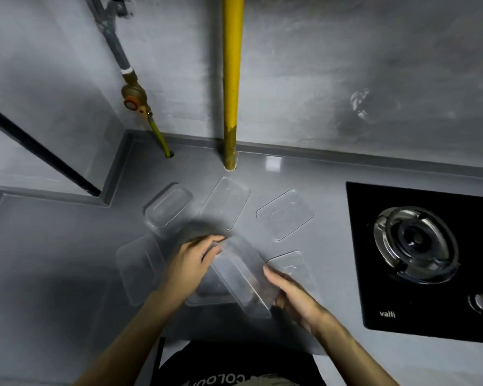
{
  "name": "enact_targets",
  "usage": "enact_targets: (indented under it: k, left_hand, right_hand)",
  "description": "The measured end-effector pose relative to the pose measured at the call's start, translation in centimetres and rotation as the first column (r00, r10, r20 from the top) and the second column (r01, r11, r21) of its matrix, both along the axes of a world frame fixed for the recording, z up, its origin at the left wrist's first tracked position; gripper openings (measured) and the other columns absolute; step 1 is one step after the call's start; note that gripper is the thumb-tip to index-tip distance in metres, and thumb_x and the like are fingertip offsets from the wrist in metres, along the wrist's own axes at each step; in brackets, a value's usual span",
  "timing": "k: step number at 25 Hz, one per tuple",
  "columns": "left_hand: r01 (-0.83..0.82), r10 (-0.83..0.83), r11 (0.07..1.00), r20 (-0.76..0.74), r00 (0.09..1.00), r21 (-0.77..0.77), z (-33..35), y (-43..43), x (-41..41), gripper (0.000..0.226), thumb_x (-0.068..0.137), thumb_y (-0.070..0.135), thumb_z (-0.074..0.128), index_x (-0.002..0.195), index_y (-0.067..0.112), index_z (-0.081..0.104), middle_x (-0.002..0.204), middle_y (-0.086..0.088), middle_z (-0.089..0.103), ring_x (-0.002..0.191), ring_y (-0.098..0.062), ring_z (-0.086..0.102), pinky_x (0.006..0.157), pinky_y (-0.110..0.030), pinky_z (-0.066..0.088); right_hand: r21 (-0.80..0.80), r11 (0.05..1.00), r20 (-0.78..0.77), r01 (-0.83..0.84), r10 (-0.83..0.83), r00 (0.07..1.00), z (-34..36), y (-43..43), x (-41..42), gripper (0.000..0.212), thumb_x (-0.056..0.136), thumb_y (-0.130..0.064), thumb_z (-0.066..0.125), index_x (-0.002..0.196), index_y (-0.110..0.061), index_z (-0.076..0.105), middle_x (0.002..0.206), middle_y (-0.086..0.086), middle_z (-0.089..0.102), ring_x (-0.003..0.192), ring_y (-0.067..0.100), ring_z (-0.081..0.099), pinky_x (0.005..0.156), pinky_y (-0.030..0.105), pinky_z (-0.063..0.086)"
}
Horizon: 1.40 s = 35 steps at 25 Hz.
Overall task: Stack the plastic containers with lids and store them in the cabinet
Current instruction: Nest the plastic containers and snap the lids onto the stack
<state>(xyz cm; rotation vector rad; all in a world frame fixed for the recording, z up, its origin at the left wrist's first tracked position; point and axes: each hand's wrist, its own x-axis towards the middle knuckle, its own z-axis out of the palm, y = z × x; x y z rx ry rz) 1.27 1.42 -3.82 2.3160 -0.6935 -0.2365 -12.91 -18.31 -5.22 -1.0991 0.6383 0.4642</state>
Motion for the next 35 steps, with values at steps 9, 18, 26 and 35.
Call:
enact_targets:
  k: [9,18,26,35]
  left_hand:
    - [-0.205,0.248,0.883,-0.049,0.968,0.422,-0.5,2.9,0.5,0.022,0.093,0.026,0.049,0.092,0.007,0.06,0.085,-0.018,0.072,0.086,-0.04,0.065,0.073,-0.042,0.054]
    - [-0.136,0.327,0.892,-0.407,0.853,0.432,-3.9,5.2,-0.5,0.024,0.091,0.026,0.057,0.104,0.009,0.069,0.102,-0.013,0.073,0.095,-0.029,0.069,0.087,-0.035,0.054]
    - [-0.135,0.331,0.893,-0.422,0.844,0.43,-5.9,6.5,-1.1,0.016,0.087,0.028,0.06,0.088,0.013,0.066,0.086,-0.007,0.071,0.08,-0.024,0.066,0.077,-0.036,0.055]
    - [-0.094,0.278,0.921,-0.468,0.839,0.379,-7.2,6.6,0.0,0.015,0.085,0.022,0.064,0.071,0.025,0.06,0.08,-0.003,0.072,0.077,-0.021,0.071,0.078,-0.04,0.058]
  right_hand:
    - [-0.18,0.972,0.112,0.152,-0.133,0.985,0.8,2.6,1.1,0.038,0.091,-0.045,0.055,0.121,-0.025,0.067,0.119,0.001,0.072,0.113,0.019,0.067,0.1,0.038,0.051]
    - [-0.876,0.307,-0.26,-0.372,0.351,0.9,-2.9,3.2,3.3,0.045,0.099,-0.045,0.038,0.118,-0.011,0.06,0.108,0.025,0.069,0.101,0.042,0.063,0.082,0.044,0.052]
    - [-0.835,0.392,-0.289,-0.385,0.282,0.915,-4.8,2.7,3.0,0.041,0.092,-0.045,0.053,0.118,-0.013,0.057,0.114,0.014,0.071,0.106,0.037,0.064,0.085,0.041,0.052]
    - [-0.757,0.509,-0.304,-0.409,0.28,0.911,-5.7,2.2,3.5,0.028,0.089,-0.035,0.061,0.102,-0.011,0.066,0.105,0.015,0.073,0.099,0.036,0.066,0.083,0.038,0.052]
